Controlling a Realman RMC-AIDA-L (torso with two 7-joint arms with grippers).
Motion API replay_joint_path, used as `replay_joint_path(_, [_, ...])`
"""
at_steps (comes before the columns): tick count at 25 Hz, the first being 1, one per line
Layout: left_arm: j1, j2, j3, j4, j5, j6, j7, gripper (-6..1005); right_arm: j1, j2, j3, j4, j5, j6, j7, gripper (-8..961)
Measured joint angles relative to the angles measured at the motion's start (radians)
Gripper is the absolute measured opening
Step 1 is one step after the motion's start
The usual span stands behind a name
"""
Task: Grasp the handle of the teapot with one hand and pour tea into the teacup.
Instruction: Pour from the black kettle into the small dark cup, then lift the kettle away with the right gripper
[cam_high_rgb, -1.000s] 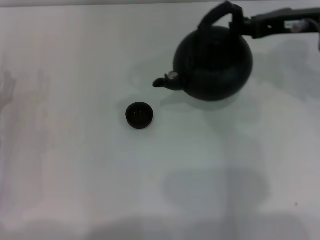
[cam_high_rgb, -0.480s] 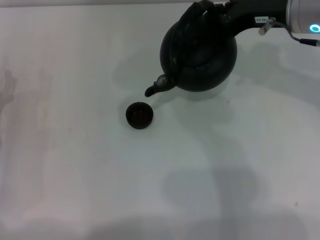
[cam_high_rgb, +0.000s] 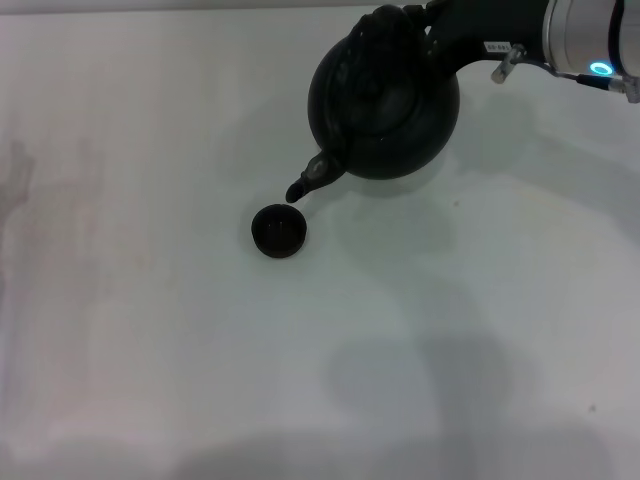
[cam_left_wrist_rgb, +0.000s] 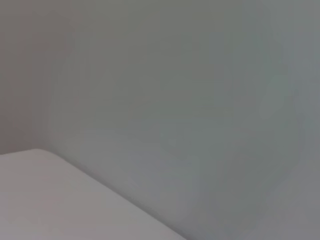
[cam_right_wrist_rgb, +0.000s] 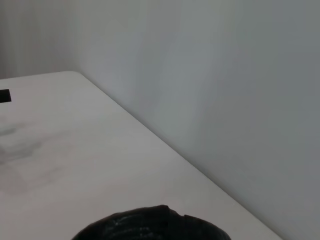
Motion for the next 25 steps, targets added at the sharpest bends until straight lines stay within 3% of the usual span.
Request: replay_joint_path(25, [-0.009,0.002,0.002,-0.002,0.001,0.002,-0.001,847,-0.012,0.000,-0.214,0.011,-0.011,0.244,-0.150,176])
